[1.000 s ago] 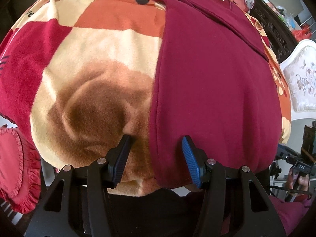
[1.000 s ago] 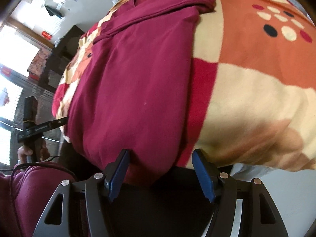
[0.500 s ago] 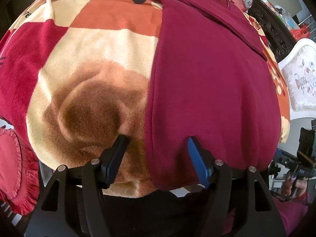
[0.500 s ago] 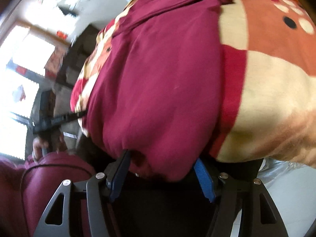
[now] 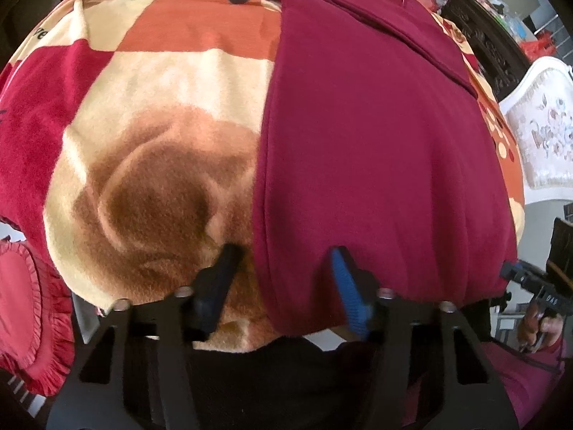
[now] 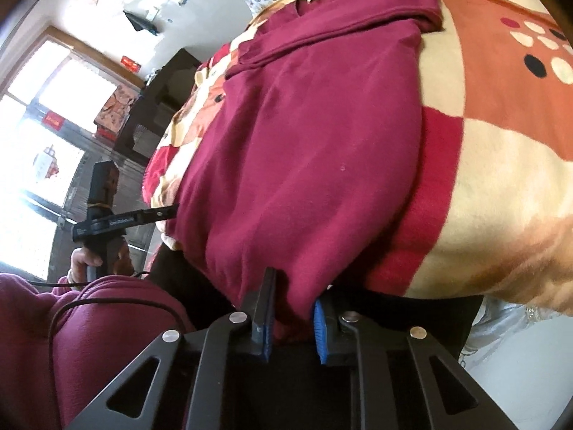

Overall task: Fold small clothes
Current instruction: 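Grasp the dark red shirt's hem with both grippers, then lift the held hem and fold it over toward the collar with both grippers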

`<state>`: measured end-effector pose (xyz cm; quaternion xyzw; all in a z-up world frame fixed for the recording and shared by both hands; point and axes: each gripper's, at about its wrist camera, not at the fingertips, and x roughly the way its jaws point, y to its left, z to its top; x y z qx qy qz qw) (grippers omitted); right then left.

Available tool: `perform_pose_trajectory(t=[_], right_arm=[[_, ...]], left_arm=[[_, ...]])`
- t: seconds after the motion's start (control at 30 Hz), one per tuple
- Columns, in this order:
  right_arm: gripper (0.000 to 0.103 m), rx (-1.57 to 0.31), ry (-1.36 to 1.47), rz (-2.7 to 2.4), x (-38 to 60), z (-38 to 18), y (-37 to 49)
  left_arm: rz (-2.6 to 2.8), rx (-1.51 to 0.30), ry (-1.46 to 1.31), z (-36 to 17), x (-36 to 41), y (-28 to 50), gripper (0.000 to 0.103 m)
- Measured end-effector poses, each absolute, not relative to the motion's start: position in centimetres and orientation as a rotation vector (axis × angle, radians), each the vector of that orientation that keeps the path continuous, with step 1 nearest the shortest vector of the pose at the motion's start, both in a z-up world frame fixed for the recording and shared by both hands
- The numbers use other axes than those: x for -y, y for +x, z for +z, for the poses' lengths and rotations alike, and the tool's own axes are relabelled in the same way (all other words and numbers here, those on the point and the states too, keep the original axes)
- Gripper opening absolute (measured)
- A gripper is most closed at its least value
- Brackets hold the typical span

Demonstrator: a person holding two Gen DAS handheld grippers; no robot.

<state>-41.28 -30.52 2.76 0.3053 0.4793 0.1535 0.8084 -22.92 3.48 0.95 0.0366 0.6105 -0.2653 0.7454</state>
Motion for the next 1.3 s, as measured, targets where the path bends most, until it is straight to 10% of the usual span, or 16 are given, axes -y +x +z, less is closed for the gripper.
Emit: perform_pose_trajectory(t=[0.27,1.3], right_arm=[[0.012,-0.983,0.700,0.341,31.1,3.5,-41.2],[0.008,-0.593,0.715,0.308,43.2,12.7,-27.2]], left_arm=[[-0.611,-1.354,0.050,1.0,-3.5,-23.1,0.008],[-0.643,-0.901,-0.170,14.1,3.4,-8.9,0.007]])
